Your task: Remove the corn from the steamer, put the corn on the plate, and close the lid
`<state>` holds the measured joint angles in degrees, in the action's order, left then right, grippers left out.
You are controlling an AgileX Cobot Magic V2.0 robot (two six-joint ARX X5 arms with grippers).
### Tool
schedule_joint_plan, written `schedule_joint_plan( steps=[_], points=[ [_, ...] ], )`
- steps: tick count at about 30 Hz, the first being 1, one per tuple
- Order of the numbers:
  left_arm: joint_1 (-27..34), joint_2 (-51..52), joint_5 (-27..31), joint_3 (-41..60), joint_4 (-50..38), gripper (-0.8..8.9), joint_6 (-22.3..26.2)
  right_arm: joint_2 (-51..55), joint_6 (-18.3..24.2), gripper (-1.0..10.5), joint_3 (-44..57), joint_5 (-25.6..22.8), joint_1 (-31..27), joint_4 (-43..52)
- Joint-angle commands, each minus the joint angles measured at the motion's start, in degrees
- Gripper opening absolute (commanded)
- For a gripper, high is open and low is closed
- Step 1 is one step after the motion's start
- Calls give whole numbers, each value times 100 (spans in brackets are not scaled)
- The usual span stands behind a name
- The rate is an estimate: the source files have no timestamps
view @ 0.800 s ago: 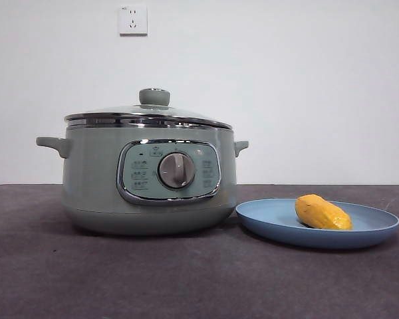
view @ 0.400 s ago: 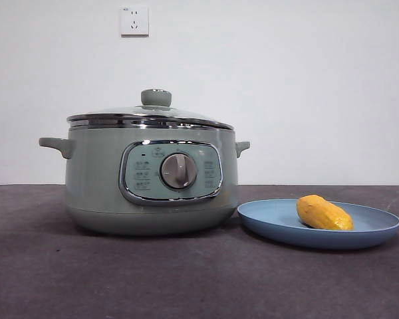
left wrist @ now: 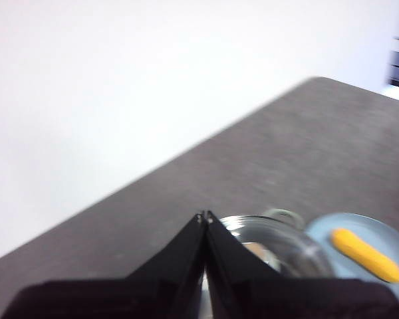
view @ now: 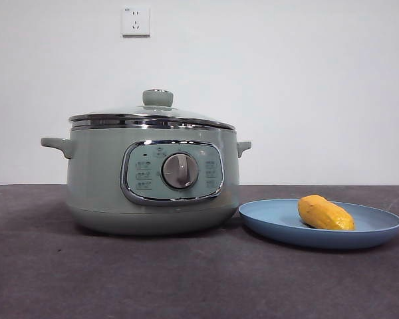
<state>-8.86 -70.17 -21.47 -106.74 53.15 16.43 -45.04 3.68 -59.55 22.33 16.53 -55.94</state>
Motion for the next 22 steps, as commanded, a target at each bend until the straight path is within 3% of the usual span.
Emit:
schedule_joint_plan(
  steps=[1,4,15,22],
  points=[
    [337,424,-4,498,-321,-4,85,7,24,1,44,-13,9,17],
    [649,1045,2,1401,-916,-4,83,4,24,1,44,-15,7,17],
    [1244,3722,68,6273,-3510,-4,15,4,24,1,44,-15,7,17],
    [1316,4992,887,8555,-4295,-4,-444,4,24,1,44,-15,7,17]
  ],
)
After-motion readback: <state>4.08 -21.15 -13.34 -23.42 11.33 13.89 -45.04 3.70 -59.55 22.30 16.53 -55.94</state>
